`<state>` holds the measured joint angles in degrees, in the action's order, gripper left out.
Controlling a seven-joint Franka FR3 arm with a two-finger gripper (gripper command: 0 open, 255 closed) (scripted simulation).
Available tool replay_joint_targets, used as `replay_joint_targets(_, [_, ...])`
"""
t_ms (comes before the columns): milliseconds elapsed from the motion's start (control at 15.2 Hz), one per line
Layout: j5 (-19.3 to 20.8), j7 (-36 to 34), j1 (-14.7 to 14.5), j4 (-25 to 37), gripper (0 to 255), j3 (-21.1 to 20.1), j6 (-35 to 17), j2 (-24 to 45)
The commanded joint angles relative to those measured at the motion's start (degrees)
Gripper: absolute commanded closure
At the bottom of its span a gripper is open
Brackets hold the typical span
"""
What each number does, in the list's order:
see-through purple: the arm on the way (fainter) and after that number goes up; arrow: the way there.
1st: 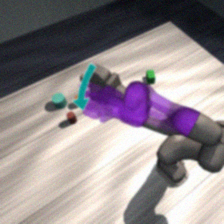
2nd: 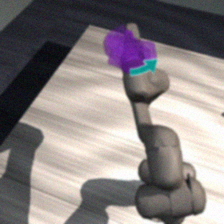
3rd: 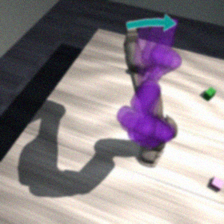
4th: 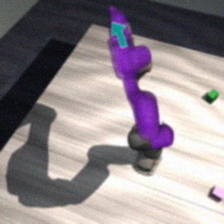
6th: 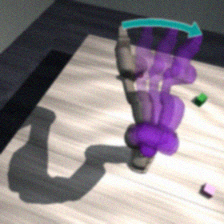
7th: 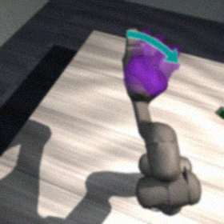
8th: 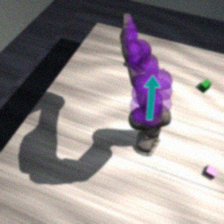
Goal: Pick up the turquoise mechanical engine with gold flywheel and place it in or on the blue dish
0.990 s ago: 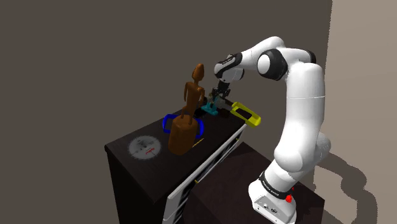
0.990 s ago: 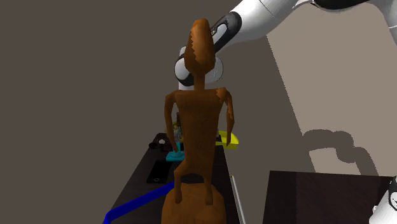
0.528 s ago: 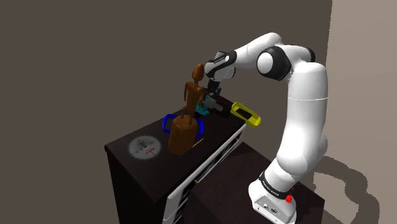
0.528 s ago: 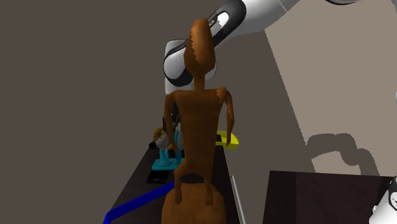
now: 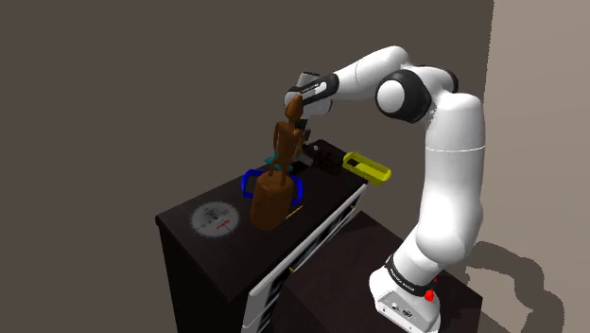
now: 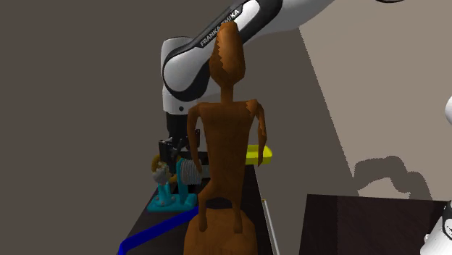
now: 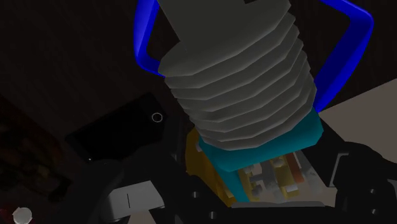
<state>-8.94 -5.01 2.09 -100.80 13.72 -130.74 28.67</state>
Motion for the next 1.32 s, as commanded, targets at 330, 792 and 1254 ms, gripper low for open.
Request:
replay_joint_targets(330, [0.53,-5.53,-3.88,2.21,255,-1.13,0.11,1.90])
replay_joint_targets(792, [-0.37,-4.97,-3.47,1.58,255,-1.74,-3.74,5.16])
replay_joint_targets(1254, [-1.26,-4.42,-2.98,1.57,255,-2.45,-7.34,8.77])
